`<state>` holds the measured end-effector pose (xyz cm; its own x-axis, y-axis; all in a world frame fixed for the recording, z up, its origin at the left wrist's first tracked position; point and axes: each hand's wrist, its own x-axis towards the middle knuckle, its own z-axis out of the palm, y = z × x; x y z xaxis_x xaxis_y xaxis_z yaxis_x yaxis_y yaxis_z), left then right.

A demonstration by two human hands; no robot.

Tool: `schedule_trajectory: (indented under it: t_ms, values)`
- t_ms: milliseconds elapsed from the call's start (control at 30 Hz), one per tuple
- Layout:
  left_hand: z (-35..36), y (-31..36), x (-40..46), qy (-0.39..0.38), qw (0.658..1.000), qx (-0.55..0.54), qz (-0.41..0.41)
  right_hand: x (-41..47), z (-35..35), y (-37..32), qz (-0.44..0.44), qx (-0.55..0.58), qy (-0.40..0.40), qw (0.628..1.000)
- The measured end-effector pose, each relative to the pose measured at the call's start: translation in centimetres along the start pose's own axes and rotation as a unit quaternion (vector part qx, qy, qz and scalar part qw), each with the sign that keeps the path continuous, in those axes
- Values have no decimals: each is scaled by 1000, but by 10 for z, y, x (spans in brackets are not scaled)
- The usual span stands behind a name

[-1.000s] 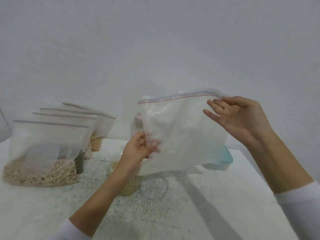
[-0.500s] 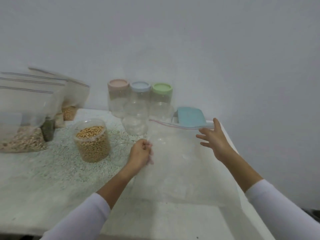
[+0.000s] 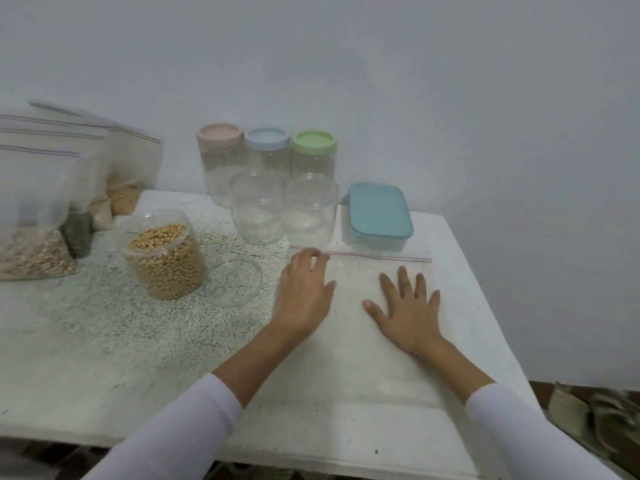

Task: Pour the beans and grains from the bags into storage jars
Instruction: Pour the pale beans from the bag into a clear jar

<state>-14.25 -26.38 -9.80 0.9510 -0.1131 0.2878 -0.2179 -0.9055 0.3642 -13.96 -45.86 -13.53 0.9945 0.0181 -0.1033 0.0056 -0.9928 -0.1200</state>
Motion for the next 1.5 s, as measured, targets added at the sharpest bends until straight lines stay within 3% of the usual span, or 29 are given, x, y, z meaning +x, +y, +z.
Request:
schedule_trajectory:
  t_ms: [133,300,500,767,1000,1233,1333,1433,1500]
  values:
    - [32,3,9,-161,984,67,36,4,-11,0,2,-22,10,1000]
    - [50,2,13,-179,978,96,35,40,-40,8,-51,28,276,959]
    - [55,3,15,-171,980,97,32,85,-55,8,-90,-80,170,978]
    - [60,2,15,-162,983,81,29,87,-85,13,-158,-58,353,920]
    - [60,2,17,-152,985,79,36,73,-68,11,-236,-36,359,902]
    - [62,2,9,-143,987,65,46,61,-48,11,-182,-64,303,933]
    - [54,3,8,-102,994,-11,31,55,-53,-1,-156,-37,302,940]
    - [35,-7,8,50,994,-88,26,47,-54,-29,-242,28,318,916]
    - [15,-22,9,153,982,-105,28,43,-54,-55,-305,85,278,907]
